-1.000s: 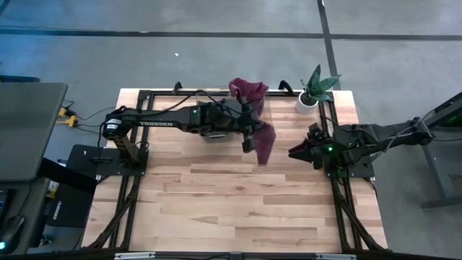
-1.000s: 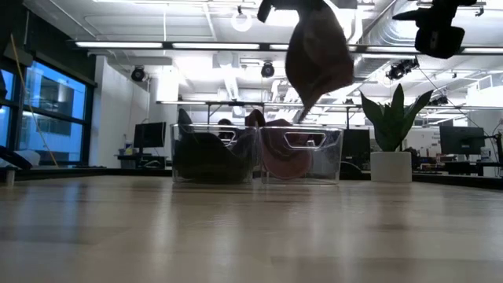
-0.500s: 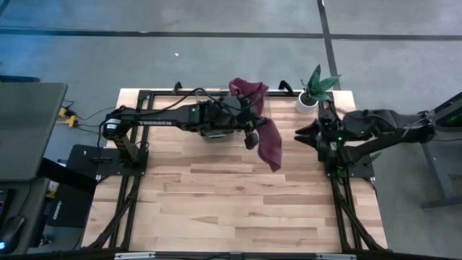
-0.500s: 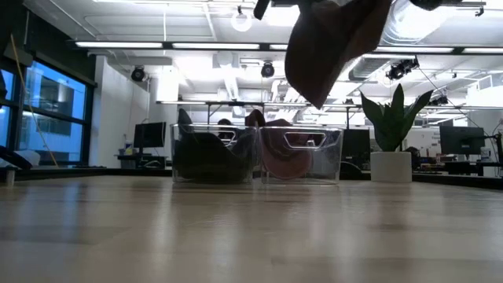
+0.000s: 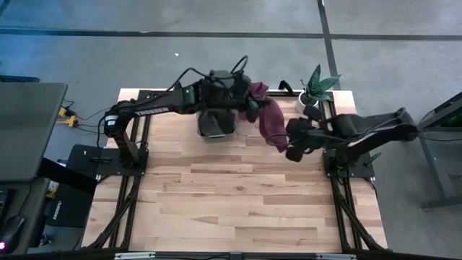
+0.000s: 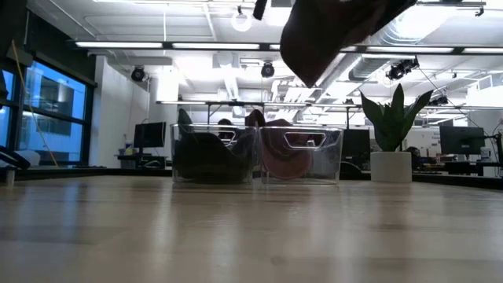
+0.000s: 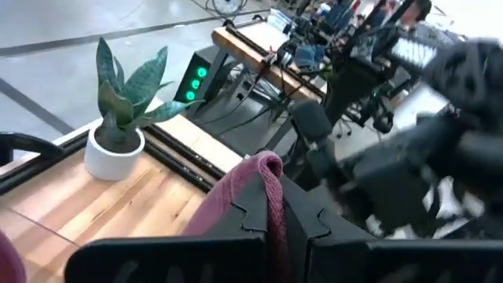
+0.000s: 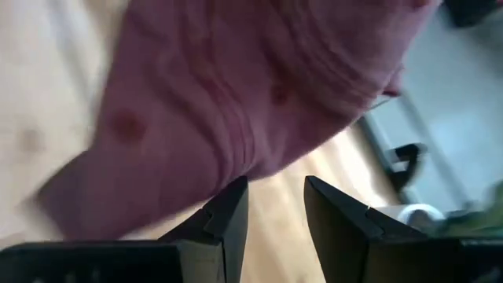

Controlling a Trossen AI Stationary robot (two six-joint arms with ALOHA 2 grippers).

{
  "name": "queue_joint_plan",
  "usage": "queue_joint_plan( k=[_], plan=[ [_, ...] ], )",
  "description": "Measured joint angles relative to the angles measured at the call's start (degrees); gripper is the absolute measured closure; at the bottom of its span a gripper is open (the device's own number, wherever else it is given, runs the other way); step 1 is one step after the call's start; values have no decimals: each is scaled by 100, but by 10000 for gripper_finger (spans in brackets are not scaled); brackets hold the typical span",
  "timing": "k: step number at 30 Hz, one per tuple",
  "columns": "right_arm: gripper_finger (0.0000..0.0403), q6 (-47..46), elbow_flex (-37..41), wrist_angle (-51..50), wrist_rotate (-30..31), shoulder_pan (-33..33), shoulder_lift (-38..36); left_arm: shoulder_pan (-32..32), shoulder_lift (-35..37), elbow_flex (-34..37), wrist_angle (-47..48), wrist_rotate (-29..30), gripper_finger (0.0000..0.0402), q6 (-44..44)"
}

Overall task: Pick & Place hat
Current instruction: Put the red cap into the right transparent bin

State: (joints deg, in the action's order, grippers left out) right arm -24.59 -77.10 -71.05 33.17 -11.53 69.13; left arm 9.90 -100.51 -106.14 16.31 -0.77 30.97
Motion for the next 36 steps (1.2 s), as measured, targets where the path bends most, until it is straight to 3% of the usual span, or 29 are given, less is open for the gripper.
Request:
queue_joint_plan(
  k=[4, 9, 13, 17, 23, 27, 31, 36],
  plan=[
    [282, -128, 0, 13, 1071, -149, 345, 155, 5, -163, 31, 8, 401, 237],
    [282, -359, 0, 59, 2220, -371, 524, 416, 5, -163, 346, 529, 401, 426],
    [282, 264, 0, 373, 2782, -436, 555, 573, 6, -163, 324, 709, 401, 447],
    [281, 1574, 0, 823, 2800, -288, 555, 635, 5, -163, 280, 692, 401, 442],
    [254, 2420, 0, 1958, 2593, -14, 552, 733, 6, -163, 215, 635, 401, 376],
    [208, 2641, 0, 2738, 2118, 241, 552, 778, 4, -163, 78, 436, 401, 316],
    [161, 2641, 0, 2920, 2100, 381, 552, 779, 4, -163, 97, 414, 401, 122],
    [142, 2727, 0, 2942, 1740, 445, 683, 779, 4, -163, -39, 114, 401, 25]
  ],
)
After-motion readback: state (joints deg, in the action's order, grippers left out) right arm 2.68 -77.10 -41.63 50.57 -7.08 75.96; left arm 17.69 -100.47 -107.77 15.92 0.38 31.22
